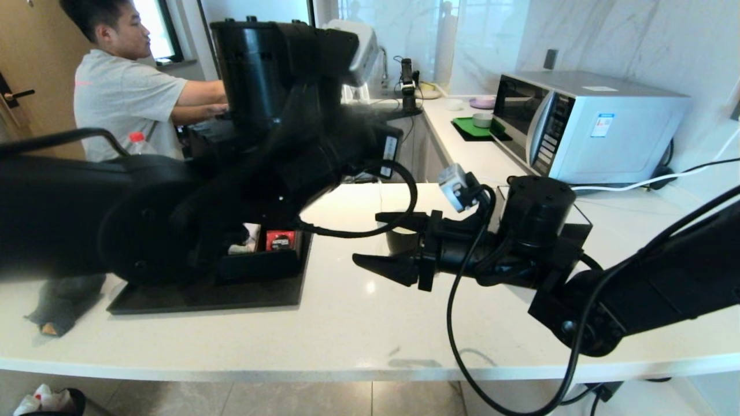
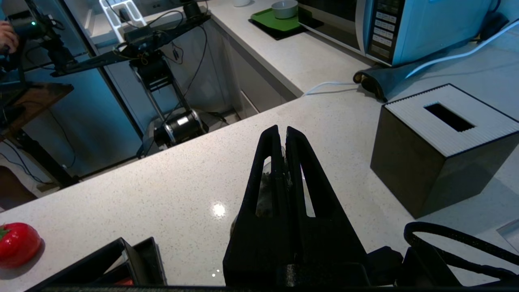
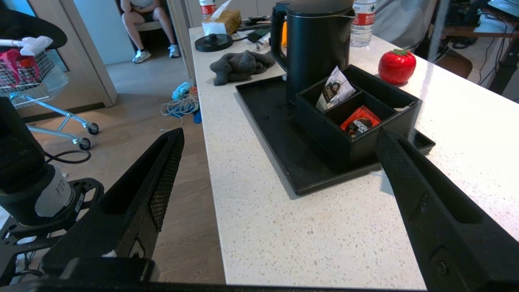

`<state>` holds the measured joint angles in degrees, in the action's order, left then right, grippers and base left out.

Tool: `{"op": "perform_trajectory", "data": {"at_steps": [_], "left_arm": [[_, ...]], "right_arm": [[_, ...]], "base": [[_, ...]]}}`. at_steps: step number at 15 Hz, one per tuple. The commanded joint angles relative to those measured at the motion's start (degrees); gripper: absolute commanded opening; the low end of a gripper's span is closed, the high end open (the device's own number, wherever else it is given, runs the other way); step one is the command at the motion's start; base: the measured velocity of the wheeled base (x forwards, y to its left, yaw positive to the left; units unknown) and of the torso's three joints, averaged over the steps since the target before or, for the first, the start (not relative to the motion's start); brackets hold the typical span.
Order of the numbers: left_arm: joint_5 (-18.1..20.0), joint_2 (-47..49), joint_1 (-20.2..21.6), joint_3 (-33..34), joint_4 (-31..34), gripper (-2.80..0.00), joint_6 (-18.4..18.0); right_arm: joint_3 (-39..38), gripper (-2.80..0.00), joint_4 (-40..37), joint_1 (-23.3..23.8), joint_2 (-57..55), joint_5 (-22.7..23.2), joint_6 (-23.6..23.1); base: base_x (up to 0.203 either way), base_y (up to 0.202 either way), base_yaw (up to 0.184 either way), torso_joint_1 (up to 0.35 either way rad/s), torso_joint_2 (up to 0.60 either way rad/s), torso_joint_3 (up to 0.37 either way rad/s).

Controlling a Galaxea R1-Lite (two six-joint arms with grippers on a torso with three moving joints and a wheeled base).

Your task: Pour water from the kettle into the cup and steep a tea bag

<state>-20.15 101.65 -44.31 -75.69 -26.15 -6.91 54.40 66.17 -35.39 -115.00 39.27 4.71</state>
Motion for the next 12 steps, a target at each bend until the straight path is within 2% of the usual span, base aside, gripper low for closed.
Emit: {"op": "perform_trajectory", "data": {"at_steps": [1,3,9,12], "left_arm": [[-0.06,0.57,-0.01,0.02,-0.30,-2.80,-0.33],[-0.06,0.57,0.02,0.11,-0.30,-2.80,-1.58],[-0.06,0.66,0.19,0.11,-0.48,-2.80,-1.70],[-0.06,0.92,0.46,0.73,-2.78,-2.80,-1.96]], "right_arm": [[0.80,0.00,0.49,-0.03,-0.49,0.14,0.04],[0.80,0.00,0.63,-0.03,-0.58,0.11,0.04],[2.98,0.00,0.64,0.06,-2.03,0.11,0.04],[4.57,0.00,0.71,0.24,-3.47,0.11,0.04]], "base": [[0.000,0.000,0.000,0.000,0.00,0.000],[0.000,0.000,0.000,0.000,0.00,0.000],[0.000,0.000,0.000,0.000,0.00,0.000],[0.000,0.000,0.000,0.000,0.00,0.000]]}}
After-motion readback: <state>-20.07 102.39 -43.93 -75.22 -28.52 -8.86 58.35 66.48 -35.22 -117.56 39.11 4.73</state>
